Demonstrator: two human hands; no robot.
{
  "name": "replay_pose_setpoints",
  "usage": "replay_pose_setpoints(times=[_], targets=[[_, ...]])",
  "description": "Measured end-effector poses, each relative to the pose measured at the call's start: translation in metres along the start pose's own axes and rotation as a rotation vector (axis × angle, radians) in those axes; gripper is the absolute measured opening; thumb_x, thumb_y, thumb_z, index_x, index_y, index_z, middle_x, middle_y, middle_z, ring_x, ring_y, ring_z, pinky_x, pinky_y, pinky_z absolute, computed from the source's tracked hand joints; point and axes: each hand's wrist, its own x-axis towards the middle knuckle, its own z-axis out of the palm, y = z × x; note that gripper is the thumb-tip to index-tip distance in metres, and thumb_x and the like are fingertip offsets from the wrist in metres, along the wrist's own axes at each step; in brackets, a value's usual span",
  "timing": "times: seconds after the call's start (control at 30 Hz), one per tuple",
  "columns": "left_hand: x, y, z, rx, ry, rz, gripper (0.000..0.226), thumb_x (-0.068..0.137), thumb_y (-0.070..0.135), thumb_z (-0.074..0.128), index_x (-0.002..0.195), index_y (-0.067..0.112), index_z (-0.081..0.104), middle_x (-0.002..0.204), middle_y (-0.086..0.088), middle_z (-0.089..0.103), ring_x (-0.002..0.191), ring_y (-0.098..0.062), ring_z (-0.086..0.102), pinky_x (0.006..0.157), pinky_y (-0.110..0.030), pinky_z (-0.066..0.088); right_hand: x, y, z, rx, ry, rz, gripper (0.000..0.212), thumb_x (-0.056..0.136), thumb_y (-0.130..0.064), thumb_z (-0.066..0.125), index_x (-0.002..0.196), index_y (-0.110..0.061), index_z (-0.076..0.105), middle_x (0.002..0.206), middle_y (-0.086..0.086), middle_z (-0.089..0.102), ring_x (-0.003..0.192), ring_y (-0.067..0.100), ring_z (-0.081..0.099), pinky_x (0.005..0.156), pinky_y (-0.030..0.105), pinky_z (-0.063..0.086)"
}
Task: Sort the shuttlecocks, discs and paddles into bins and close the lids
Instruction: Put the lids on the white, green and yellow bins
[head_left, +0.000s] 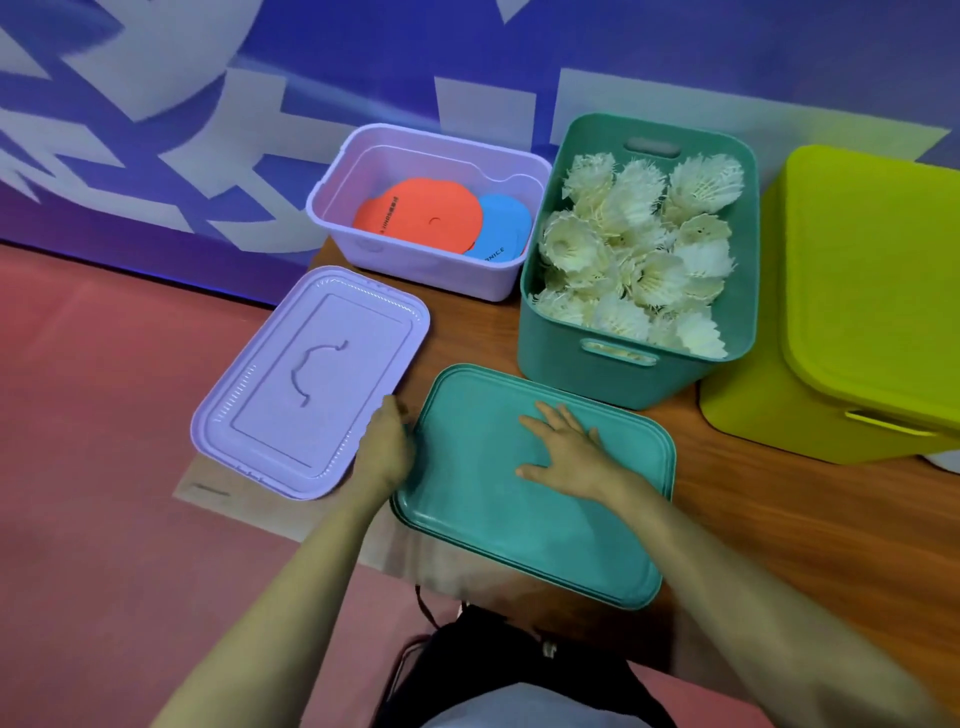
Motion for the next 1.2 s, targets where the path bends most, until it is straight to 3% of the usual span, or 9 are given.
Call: replay_pose_setpoints(times=[0.13,0.27,0.37,0.5,0.6,0.7,0.9,1.03,1.2], targets=[[-0.002,0.001,-0.029,-0.411,-0.067,-0.115,0.019,0.079,-0.004,0.059,0.094,0.007,0.060,0.090,-0.009,0.060,0.074,-0.026,0.058,0.068,-0.033,0.049,-0.018,-0.024,-0.010,0.166,0.090,-0.237,0.066,0.084,-0.042,0.066,0.140,-0.020,0.042,0.151,0.000,0.031,0.140,0.014,0.026,0.113,0.019,0.015],[-0.012,0.025,-0.060,-0.712,-0.110,-0.135,0.020,0.079,-0.005,0.062,0.092,0.009,0.062,0.079,-0.010,0.061,0.049,-0.009,0.057,0.047,-0.016,0.047,-0.043,-0.059,-0.023,0.254,0.118,-0.418,0.055,0.077,-0.041,0.073,0.126,-0.021,0.058,0.133,-0.005,0.052,0.122,0.004,0.047,0.108,0.016,0.029],[-0.009,0.042,-0.075,-0.809,-0.144,-0.167,0.018,0.079,-0.003,0.064,0.087,0.013,0.064,0.082,-0.012,0.062,0.062,-0.017,0.057,0.057,-0.023,0.044,-0.059,-0.076,-0.041,0.302,0.191,-0.471,0.044,0.079,-0.036,0.073,0.119,-0.020,0.064,0.123,-0.006,0.060,0.113,0.001,0.053,0.100,0.007,0.032],[-0.005,0.056,-0.084,-0.823,-0.170,-0.155,0.016,0.081,-0.003,0.061,0.087,0.012,0.064,0.085,-0.010,0.061,0.063,-0.017,0.056,0.053,-0.022,0.045,-0.078,-0.084,-0.071,0.329,0.267,-0.451,0.027,0.088,-0.034,0.063,0.110,-0.019,0.069,0.112,-0.010,0.067,0.103,-0.001,0.058,0.094,0.016,0.042],[-0.003,0.061,-0.090,-0.873,-0.169,-0.153,0.013,0.085,-0.001,0.060,0.089,0.010,0.063,0.081,-0.005,0.060,0.047,-0.007,0.059,0.043,-0.014,0.046,-0.094,-0.082,-0.090,0.214,0.176,-0.396,0.044,0.081,-0.045,0.067,0.120,-0.028,0.061,0.115,-0.017,0.062,0.103,-0.003,0.057,0.093,0.017,0.044],[0.003,0.062,-0.093,-0.920,-0.166,-0.163,0.009,0.086,0.003,0.060,0.092,0.009,0.063,0.094,-0.007,0.062,0.061,-0.009,0.061,0.047,-0.015,0.050,-0.106,-0.077,-0.093,0.115,0.152,-0.358,0.055,0.076,-0.042,0.074,0.127,-0.031,0.053,0.120,-0.017,0.059,0.102,-0.002,0.056,0.092,0.021,0.045],[0.010,0.085,-0.093,-1.071,-0.114,-0.200,0.006,0.087,-0.001,0.056,0.086,0.000,0.061,0.091,-0.013,0.059,0.096,-0.023,0.060,0.060,-0.023,0.059,-0.113,-0.072,-0.095,0.038,0.605,-0.301,0.028,0.091,-0.026,0.054,0.119,-0.032,0.057,0.111,-0.016,0.061,0.101,0.007,0.056,0.085,0.038,0.049],[0.008,0.105,-0.090,-1.151,-0.134,-0.091,0.014,0.090,0.000,0.054,0.100,-0.004,0.063,0.091,-0.011,0.065,0.093,-0.020,0.063,0.063,-0.022,0.058,-0.102,-0.059,-0.098,0.102,0.762,-0.300,0.034,0.093,-0.016,0.054,0.126,-0.023,0.056,0.116,-0.006,0.061,0.105,0.014,0.056,0.086,0.036,0.048],[0.012,0.109,-0.058,-0.965,0.131,-0.055,0.038,0.088,0.020,0.059,0.122,0.011,0.043,0.120,-0.010,0.053,0.099,-0.026,0.058,0.082,-0.037,0.053,-0.095,-0.053,-0.122,0.222,0.931,-0.327,0.033,0.091,-0.012,0.058,0.123,-0.018,0.060,0.115,-0.002,0.064,0.102,0.017,0.060,0.089,0.033,0.048]])
